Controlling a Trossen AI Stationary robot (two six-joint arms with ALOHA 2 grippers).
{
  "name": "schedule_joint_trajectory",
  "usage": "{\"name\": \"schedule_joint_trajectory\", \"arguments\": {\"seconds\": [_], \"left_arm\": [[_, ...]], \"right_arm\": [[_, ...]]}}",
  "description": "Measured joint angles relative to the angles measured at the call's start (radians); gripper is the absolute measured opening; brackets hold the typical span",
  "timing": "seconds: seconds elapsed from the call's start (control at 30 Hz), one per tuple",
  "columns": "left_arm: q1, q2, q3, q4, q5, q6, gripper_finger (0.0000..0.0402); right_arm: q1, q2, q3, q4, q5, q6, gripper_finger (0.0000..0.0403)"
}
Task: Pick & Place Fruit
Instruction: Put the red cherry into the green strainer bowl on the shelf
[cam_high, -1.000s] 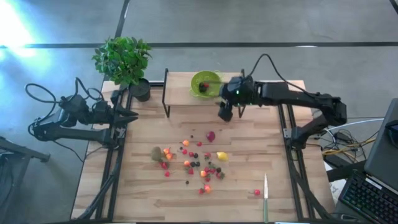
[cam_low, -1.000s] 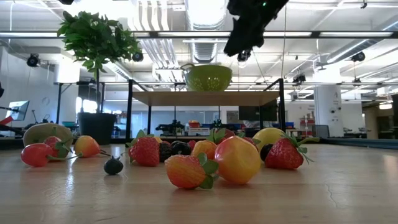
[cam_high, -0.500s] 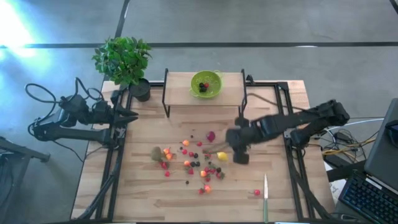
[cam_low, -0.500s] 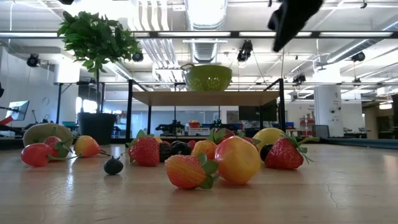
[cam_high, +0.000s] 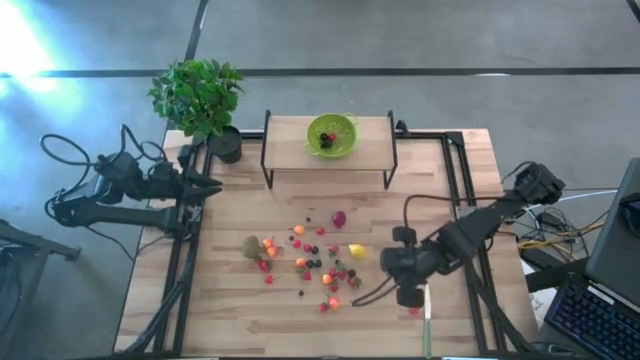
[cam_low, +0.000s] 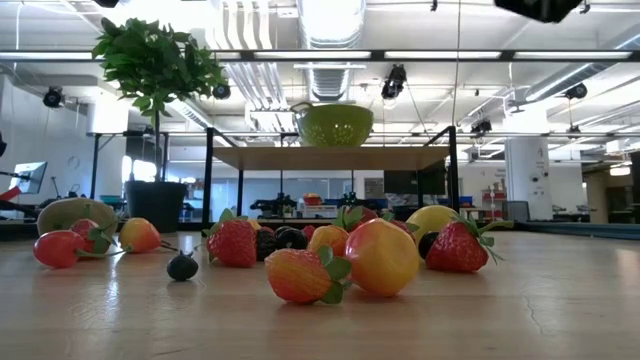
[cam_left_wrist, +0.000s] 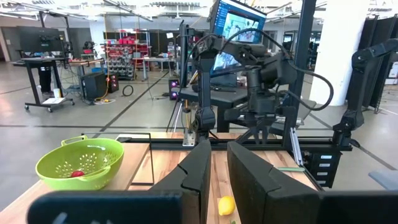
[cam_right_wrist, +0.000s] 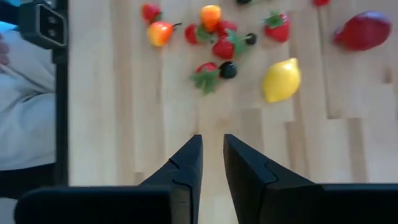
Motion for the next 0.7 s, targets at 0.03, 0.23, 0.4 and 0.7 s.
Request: {"name": "schedule_joint_trajectory", "arguments": {"seconds": [0.03,0.23,0.4,0.7], "left_arm": [[0.0,0.0,0.0,0.0,0.0,0.0,0.0062],[0.0,0.0,0.0,0.0,0.0,0.0,0.0062],[0.0,0.0,0.0,0.0,0.0,0.0,0.0062],[-0.001,0.0,0.0,0.0,0.0,0.0,0.0062]], "right_arm": [[0.013,0.0,0.0,0.0,0.0,0.015,0.0054],[0.072,0.0,0.0,0.0,0.0,0.102,0.0047],[0.113,0.0,-0.002,0.0,0.001,0.165,0.0055],[0.17,0.0,-0.003,0.0,0.005,0.277,0.0073]]}}
